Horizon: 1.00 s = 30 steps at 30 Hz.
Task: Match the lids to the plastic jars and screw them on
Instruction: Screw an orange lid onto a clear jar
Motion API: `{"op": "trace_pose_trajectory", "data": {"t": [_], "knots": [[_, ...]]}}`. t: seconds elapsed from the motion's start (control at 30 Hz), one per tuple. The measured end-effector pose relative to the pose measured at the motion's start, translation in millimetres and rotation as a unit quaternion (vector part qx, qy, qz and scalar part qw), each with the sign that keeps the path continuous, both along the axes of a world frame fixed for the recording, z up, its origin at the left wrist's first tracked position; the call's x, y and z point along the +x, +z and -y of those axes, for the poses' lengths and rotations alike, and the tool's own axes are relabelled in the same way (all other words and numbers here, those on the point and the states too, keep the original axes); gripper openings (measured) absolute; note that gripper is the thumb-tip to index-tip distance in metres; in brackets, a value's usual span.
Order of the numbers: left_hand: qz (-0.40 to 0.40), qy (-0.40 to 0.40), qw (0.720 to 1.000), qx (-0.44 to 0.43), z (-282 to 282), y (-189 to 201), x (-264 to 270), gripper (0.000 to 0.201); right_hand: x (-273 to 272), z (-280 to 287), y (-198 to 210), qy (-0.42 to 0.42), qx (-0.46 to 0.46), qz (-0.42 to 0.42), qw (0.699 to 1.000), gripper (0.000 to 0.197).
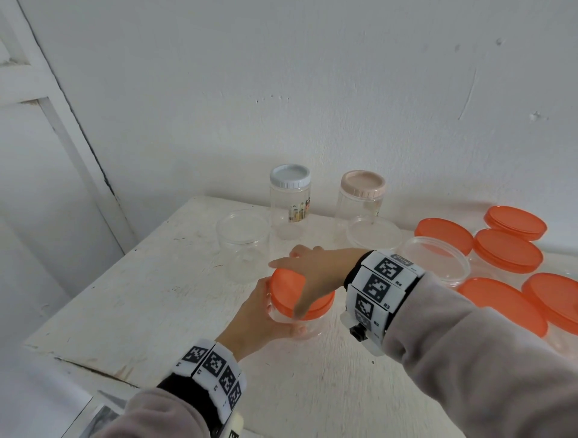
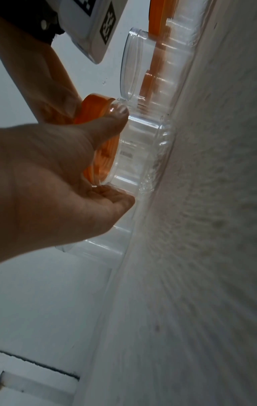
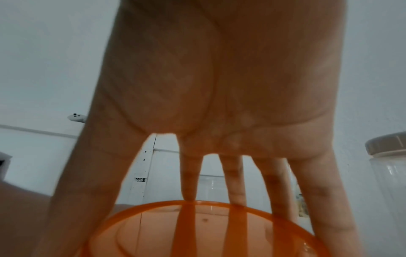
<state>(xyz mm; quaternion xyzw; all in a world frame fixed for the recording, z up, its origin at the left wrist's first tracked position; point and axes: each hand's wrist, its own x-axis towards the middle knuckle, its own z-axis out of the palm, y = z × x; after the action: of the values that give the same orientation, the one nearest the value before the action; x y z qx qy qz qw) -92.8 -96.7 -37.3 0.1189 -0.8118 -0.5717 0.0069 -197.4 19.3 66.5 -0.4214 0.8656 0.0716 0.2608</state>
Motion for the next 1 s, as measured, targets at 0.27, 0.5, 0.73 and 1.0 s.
{"op": "trace_pose_trajectory", "data": {"t": [0.27,0.5,0.73,1.0], "knots": [[0.006,-0.019,0.999,-0.043,7,1,-5,0.088,2,1,-10,-0.052,-0.026,-0.035,0.998,0.095],[0.004,-0.011,1.0,-0.027,5,0,-4,0.093,4,2,0,0.0,-0.014,-0.001,1.0,0.093],[0.0,-0.006,1.0,-0.026,3,-1,-2,0.098,2,-1,-7,-0.024,-0.031,-0.017,0.999,0.09],[-0.016,-0.016,1.0,-0.009,1,3,0,0.102,4,5,1,0.009,-0.012,0.006,1.0,0.092]]}}
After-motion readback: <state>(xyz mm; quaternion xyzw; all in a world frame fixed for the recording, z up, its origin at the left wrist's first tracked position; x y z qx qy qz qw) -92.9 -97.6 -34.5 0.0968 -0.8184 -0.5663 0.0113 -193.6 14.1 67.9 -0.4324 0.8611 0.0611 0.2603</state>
